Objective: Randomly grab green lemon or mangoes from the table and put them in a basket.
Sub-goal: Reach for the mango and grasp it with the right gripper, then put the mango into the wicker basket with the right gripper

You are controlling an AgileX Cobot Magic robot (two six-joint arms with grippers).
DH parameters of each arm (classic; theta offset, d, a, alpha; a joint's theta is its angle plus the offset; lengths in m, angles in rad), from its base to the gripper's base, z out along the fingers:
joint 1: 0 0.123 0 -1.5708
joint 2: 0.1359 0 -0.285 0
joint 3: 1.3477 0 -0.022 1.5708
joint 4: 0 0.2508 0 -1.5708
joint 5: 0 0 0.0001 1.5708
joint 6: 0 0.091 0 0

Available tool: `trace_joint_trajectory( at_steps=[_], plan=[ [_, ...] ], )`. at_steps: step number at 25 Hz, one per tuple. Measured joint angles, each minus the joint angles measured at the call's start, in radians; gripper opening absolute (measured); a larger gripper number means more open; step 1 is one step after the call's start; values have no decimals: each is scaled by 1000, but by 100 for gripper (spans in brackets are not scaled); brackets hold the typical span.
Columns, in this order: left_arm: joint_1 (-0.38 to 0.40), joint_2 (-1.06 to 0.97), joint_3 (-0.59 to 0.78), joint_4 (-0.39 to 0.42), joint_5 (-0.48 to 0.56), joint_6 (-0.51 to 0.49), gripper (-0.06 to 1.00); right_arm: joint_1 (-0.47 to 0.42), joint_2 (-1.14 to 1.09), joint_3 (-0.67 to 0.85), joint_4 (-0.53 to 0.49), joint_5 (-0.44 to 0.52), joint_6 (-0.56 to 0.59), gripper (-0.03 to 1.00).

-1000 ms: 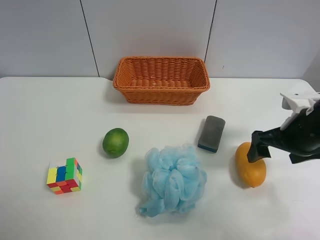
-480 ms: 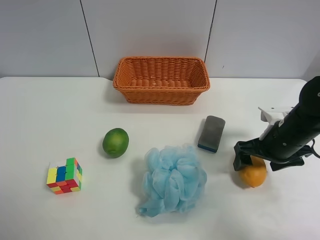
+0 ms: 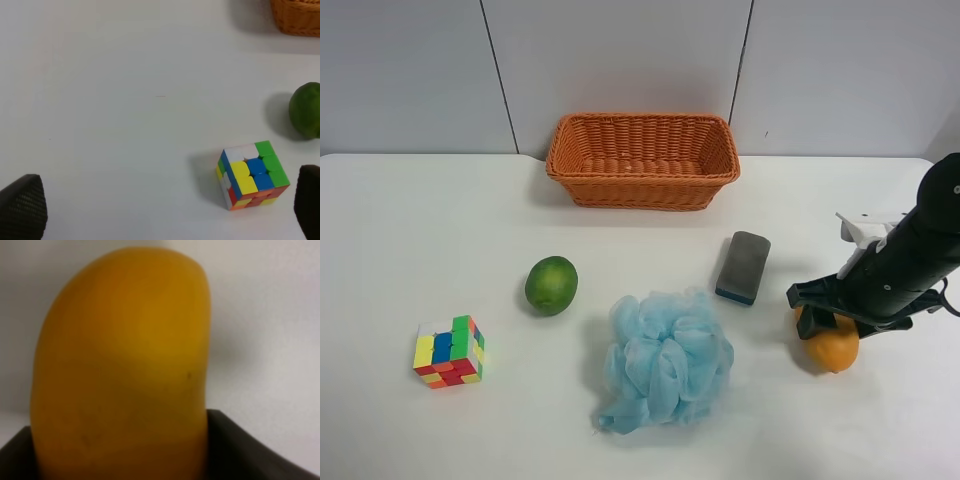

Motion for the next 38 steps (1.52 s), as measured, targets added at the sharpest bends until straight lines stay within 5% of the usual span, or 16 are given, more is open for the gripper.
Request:
trace_joint_trajectory(
  at_steps=[15,20,25,38],
  plan=[
    [0,0,0,0,0,0,99,0,-86,-27,57,12,1,63],
    [0,0,0,0,0,0,99,31,-195,-215,97,80,-9,63],
    [0,0,0,0,0,0,99,79,-173,-453,102,35,-33,63],
    [0,0,0,0,0,0,99,208,324,-856,115,-119,-95,63]
  ],
)
